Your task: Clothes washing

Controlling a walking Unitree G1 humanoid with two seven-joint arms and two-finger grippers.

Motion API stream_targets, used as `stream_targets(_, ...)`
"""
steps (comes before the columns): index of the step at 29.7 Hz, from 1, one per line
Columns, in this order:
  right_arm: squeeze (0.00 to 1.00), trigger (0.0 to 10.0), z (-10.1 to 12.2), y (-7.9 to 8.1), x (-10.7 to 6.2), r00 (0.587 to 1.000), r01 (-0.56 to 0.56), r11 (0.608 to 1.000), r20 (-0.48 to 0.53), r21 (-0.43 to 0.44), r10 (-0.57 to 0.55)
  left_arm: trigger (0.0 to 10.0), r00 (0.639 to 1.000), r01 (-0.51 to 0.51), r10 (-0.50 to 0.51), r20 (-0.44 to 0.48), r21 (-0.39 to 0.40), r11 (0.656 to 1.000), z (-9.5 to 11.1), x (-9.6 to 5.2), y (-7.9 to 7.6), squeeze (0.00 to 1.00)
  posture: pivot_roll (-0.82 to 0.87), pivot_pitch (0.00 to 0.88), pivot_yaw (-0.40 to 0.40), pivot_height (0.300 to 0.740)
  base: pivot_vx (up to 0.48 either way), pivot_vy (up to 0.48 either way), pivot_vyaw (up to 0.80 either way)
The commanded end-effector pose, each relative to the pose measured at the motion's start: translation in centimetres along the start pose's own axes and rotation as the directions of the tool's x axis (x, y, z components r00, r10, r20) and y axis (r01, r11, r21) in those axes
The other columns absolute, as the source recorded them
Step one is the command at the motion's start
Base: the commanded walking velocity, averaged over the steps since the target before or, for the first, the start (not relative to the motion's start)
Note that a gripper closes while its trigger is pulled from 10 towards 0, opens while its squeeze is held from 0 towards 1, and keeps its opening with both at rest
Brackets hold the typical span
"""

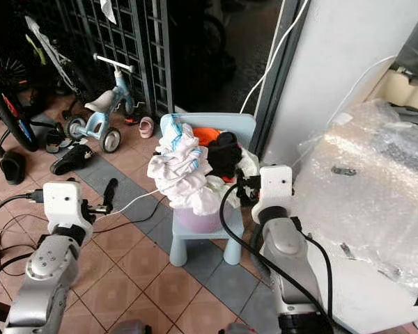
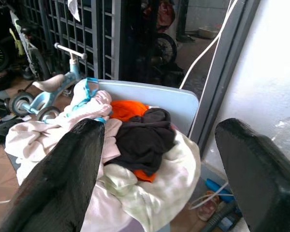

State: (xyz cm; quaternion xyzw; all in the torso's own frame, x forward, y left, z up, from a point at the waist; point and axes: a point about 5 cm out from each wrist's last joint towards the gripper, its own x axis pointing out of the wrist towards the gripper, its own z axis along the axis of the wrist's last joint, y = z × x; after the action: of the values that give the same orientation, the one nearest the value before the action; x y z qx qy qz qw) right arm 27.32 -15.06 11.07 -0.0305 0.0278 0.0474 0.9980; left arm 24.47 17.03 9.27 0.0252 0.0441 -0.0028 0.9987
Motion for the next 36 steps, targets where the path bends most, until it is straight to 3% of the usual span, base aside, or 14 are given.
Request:
stream_targets(1, 0.00, 10.0, 0.3, -0.3, 0.2, 1.000, 0.020, 1.000, 0.010, -0.007, -0.020, 10.0, 1.000, 0.018, -0.018, 0.022, -0.012, 1.000, 0.5, 0.3, -0.5, 0.00, -0.03, 0.000, 0.005, 0.740, 0.000, 0.000, 0.00)
stream_targets(5, 0.00, 10.0, 0.5, 0.6, 0.2, 0.995, -0.100, 0.991, 0.003, -0.093, 0.100, 10.0, 0.999, 0.027, -0.026, 0.029, -0.018, 0.999, 0.6, 0.4, -0.7, 0.00, -0.03, 0.000, 0.002, 0.740, 0.064, 0.000, 0.00)
stream_targets(11, 0.00, 10.0, 0.9, 1.2, 0.3, 0.984, -0.172, 0.983, 0.028, -0.063, 0.174, 10.0, 0.999, 0.029, -0.028, 0.030, -0.024, 0.999, 0.6, 0.6, -0.8, 0.00, -0.03, 0.000, -0.001, 0.740, 0.262, 0.000, 0.19)
stream_targets(21, 0.00, 10.0, 0.9, 1.3, 0.6, 0.980, -0.195, 0.979, 0.020, -0.060, 0.196, 10.0, 0.999, 0.027, -0.026, 0.033, -0.028, 0.999, 0.6, 0.7, -1.0, 0.00, -0.03, 0.000, -0.004, 0.740, 0.260, 0.000, 0.69)
stream_targets(36, 0.00, 10.0, 0.1, 1.6, 1.3, 0.976, -0.218, 0.972, -0.036, -0.089, 0.215, 10.0, 0.999, 0.031, -0.029, 0.038, -0.034, 0.999, 0.7, 1.0, -1.3, 0.00, -0.03, 0.000, -0.007, 0.740, 0.280, 0.000, 0.00)
